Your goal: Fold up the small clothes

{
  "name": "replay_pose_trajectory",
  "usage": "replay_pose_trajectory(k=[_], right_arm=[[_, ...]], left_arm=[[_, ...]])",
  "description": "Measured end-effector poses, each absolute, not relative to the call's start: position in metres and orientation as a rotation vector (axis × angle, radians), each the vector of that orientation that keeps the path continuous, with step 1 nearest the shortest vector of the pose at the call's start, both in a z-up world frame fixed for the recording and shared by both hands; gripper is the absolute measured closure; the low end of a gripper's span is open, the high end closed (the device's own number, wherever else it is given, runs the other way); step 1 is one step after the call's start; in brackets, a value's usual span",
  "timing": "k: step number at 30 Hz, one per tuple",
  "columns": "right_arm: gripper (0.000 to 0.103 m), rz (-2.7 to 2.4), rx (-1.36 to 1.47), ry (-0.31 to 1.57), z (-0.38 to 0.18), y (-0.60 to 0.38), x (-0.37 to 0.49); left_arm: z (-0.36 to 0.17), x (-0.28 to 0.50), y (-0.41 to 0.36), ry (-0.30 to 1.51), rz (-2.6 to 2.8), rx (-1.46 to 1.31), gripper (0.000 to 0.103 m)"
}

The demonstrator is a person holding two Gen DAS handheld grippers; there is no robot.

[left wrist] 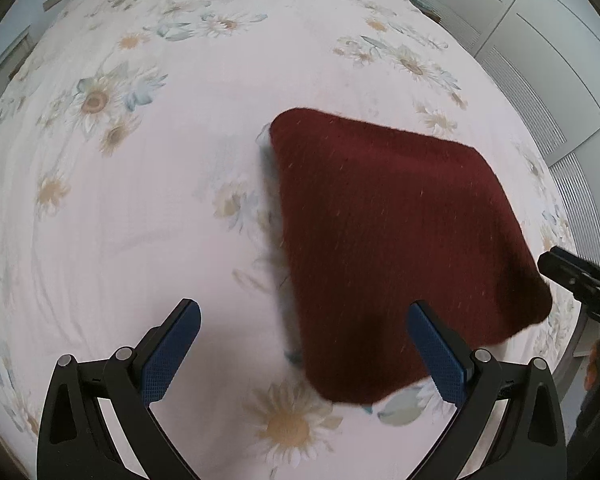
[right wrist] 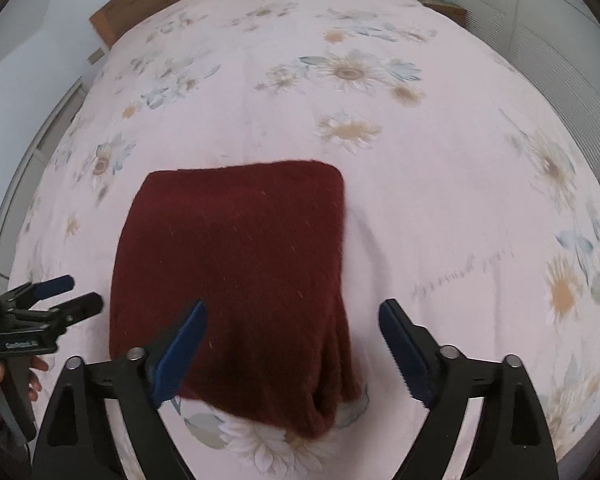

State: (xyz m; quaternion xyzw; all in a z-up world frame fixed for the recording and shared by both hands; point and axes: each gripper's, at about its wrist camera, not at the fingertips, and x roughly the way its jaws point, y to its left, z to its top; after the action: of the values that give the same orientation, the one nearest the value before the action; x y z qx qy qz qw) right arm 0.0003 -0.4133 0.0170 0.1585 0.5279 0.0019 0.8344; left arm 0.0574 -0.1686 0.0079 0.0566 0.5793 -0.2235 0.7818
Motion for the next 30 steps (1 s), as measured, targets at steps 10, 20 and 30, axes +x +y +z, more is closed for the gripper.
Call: replay_pose_trajectory(k=[10, 20, 30], right_arm=[[0.001, 0.008, 0.312, 1.260, -0.054, -0.407, 0.024], [0.001, 0.120, 0.561, 1.220, -0.104, -0.427, 0.012], [0.050, 0.135, 0.569, 1.219, -0.085, -0.414, 0.014]], left_arm=[[-0.032, 0.086, -0.199, 1.322, -0.465, 0.080, 0.001], [-0.077, 0.078, -0.200, 1.335, -0.521, 0.036, 0.000], [-0.072, 0.071, -0.202, 1.314, -0.579, 0.025, 0.025]])
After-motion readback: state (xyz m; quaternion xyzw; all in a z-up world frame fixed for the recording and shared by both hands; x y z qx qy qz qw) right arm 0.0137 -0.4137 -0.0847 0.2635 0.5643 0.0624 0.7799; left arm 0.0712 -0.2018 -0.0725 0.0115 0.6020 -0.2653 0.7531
